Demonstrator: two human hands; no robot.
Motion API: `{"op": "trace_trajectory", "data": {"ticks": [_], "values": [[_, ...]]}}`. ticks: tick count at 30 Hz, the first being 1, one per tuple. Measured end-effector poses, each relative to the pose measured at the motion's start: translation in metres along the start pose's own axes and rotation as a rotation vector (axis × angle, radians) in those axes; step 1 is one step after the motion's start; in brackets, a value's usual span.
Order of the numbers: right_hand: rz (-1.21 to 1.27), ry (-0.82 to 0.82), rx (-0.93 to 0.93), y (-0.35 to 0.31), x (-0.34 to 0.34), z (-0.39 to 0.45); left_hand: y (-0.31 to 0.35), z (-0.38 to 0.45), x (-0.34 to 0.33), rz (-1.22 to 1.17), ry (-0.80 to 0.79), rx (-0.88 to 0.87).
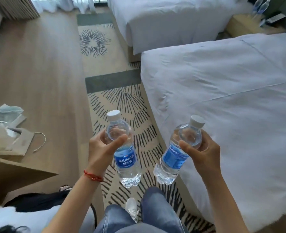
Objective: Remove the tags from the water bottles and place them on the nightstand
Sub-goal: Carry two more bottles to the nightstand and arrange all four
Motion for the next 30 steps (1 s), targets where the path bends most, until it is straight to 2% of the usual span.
{"op": "trace_trajectory", "data": {"ticks": [10,16,22,30], "values": [[0.041,-0.055,0.043,-0.013,-0.073,0.210,0.000,0.200,0.003,-0.022,0.093,-0.005],[0.015,-0.135,0.132,-0.040,-0.111,0.348,0.029,0.318,-0.005,-0.029,0.149,-0.049],[0.033,-0.185,0.143,-0.055,-0.155,0.461,0.047,0.424,-0.002,-0.046,0.210,-0.084],[0.046,-0.203,0.123,-0.054,-0.221,0.612,0.046,0.587,0.002,-0.035,0.191,-0.095]]}}
Point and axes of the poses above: each hand's wrist, its own z-axis towards the middle knuckle, its own x-axis out of the back of the hand, y = z × x, the point moved 7 cm from there along z, towards the middle knuckle, and after that the axes turned 11 degrees about -z, right-handed, at the moved point
